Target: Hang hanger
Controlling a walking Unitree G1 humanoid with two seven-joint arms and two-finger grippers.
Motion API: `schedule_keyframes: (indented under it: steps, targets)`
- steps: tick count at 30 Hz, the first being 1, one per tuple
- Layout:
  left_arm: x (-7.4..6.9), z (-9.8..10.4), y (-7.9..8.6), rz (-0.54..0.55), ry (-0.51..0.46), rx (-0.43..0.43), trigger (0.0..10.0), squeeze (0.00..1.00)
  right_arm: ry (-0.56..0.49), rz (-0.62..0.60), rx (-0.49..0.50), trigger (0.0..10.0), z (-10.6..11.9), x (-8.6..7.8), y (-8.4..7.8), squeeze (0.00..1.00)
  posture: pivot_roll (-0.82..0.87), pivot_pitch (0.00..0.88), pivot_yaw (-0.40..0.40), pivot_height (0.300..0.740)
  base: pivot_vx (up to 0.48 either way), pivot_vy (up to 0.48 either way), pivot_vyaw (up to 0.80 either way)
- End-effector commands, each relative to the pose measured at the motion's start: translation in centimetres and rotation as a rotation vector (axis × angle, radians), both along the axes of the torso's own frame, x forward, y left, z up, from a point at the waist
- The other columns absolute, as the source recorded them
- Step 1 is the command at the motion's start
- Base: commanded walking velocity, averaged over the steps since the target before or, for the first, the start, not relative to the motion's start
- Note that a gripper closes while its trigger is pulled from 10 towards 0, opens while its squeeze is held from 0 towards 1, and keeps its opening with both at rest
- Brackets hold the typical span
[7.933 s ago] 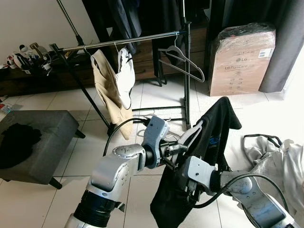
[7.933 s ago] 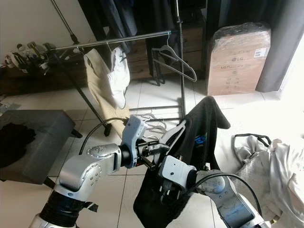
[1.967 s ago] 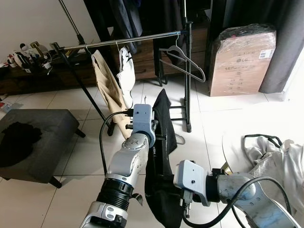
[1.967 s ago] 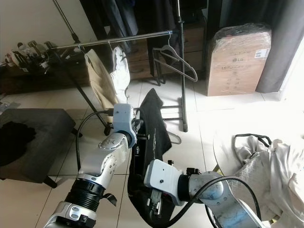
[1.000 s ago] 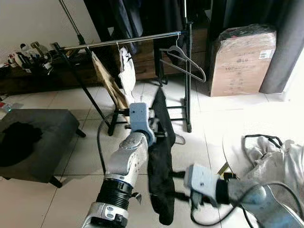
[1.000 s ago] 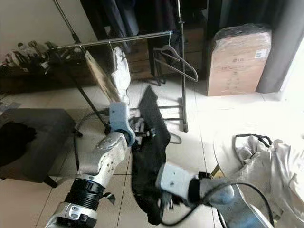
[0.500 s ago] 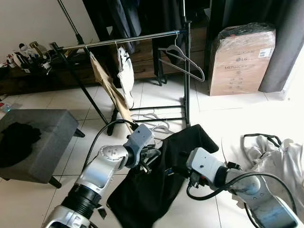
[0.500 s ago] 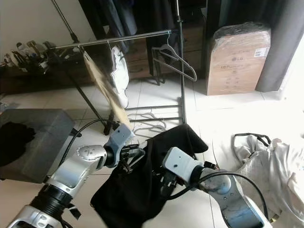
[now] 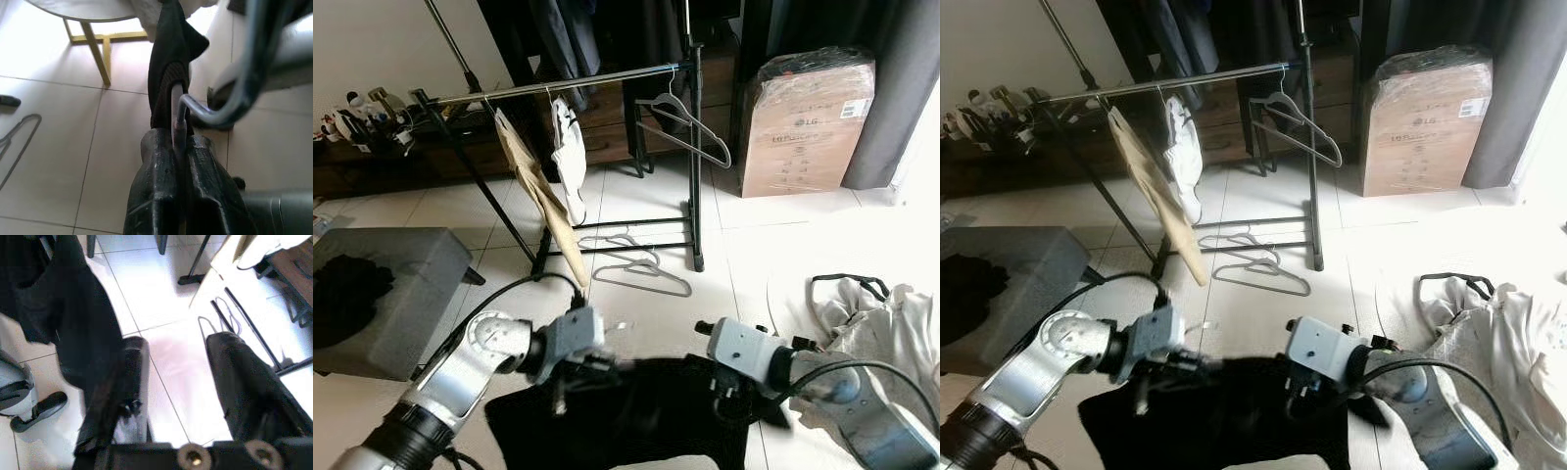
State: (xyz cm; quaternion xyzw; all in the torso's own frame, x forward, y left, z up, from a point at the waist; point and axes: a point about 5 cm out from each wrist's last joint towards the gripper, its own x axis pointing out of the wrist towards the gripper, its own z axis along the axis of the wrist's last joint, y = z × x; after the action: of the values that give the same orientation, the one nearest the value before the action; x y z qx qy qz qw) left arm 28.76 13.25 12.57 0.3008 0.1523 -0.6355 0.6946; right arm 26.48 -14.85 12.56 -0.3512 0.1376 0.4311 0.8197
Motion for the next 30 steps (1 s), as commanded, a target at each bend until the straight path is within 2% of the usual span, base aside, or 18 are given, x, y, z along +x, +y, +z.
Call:
schedule_keyframes:
  steps: [1, 3, 4, 5, 8, 16, 19, 20, 22, 25, 26, 27, 28, 29, 30]
  targets:
    - [0.4, 1.4, 0.5, -0.049, -0.06, 0.027, 10.0, 0.0, 0.021, 0.086, -0.013, 10.0, -0.1, -0.7, 1.0, 0.0, -0.18, 0.144, 0.185, 0.74, 0.0, 0.0, 0.0]
    - [0.4, 1.9, 0.1, -0.072, -0.084, 0.01, 10.0, 0.0, 0.056, 0.12, -0.047, 10.0, -0.6, -1.1, 0.9, 0.0, -0.18, 0.14, 0.184, 0.74, 0.0, 0.0, 0.0]
    - [0.5, 2.3, -0.2, -0.084, -0.109, -0.003, 10.0, 0.0, 0.111, 0.155, -0.077, 10.0, -1.2, -1.6, 0.7, 0.0, -0.18, 0.138, 0.184, 0.74, 0.0, 0.0, 0.0]
    - [0.5, 2.3, -0.2, -0.084, -0.109, -0.003, 10.0, 0.0, 0.111, 0.155, -0.077, 10.0, -1.2, -1.6, 0.7, 0.0, -0.18, 0.138, 0.184, 0.74, 0.0, 0.0, 0.0]
    - [0.7, 2.8, -0.5, -0.113, -0.165, -0.002, 10.0, 0.0, 0.197, 0.212, -0.128, 10.0, -2.2, -2.6, 0.3, 0.0, -0.18, 0.128, 0.184, 0.74, 0.0, 0.0, 0.0]
    - [0.1, 3.4, -1.1, -0.206, -0.186, -0.003, 10.0, 0.0, 0.212, 0.218, -0.152, 10.0, -2.8, -2.1, 0.1, 0.0, -0.18, 0.107, 0.181, 0.74, 0.0, 0.0, 0.0]
    - [0.0, 3.2, -1.4, -0.23, -0.221, 0.009, 10.0, 0.0, 0.209, 0.216, -0.166, 10.0, -3.0, -1.8, 0.0, 0.0, -0.18, 0.096, 0.179, 0.74, 0.0, 0.0, 0.0]
    - [0.1, 3.1, -1.5, -0.239, -0.243, 0.035, 10.0, 0.0, 0.178, 0.199, -0.167, 10.0, -2.9, -1.4, 0.0, 0.0, -0.18, 0.094, 0.179, 0.74, 0.0, 0.0, 0.0]
    - [0.0, 2.9, -1.5, -0.259, -0.249, 0.057, 10.0, 0.0, 0.153, 0.168, -0.154, 10.0, -2.8, -0.8, -0.1, 0.0, -0.18, 0.093, 0.179, 0.74, 0.0, 0.0, 0.0]
    - [-0.2, 2.9, -1.7, -0.272, -0.241, 0.047, 10.0, 0.0, 0.176, 0.18, -0.155, 10.0, -2.9, -0.8, -0.2, 0.0, -0.18, 0.099, 0.177, 0.74, 0.0, 0.0, 0.0]
    - [-0.3, 3.0, -1.8, -0.277, -0.244, 0.047, 10.0, 0.0, 0.191, 0.191, -0.152, 7.1, -3.0, -1.0, -0.2, 0.0, -0.18, 0.102, 0.176, 0.74, 0.0, 0.0, 0.0]
    - [-0.3, 3.0, -1.8, -0.278, -0.244, 0.045, 10.0, 0.0, 0.196, 0.197, -0.151, 7.1, -3.1, -1.1, -0.2, 0.0, -0.18, 0.102, 0.176, 0.74, 0.0, 0.0, 0.0]
    - [-0.3, 3.0, -1.8, -0.278, -0.244, 0.043, 10.0, 0.0, 0.203, 0.203, -0.148, 2.3, -3.1, -1.3, -0.2, 0.0, -0.18, 0.105, 0.176, 0.74, 0.0, 0.0, 0.0]
    - [-0.4, 3.1, -1.9, -0.283, -0.245, 0.04, 10.0, 0.0, 0.218, 0.21, -0.14, 0.0, -3.3, -1.4, -0.1, 0.0, -0.18, 0.106, 0.175, 0.74, 0.0, 0.0, 0.0]
    - [-0.4, 3.1, -1.9, -0.286, -0.247, 0.038, 10.0, 0.0, 0.228, 0.218, -0.138, 0.0, -3.3, -1.6, -0.1, 0.0, -0.17, 0.108, 0.175, 0.74, 0.0, 0.0, 0.0]
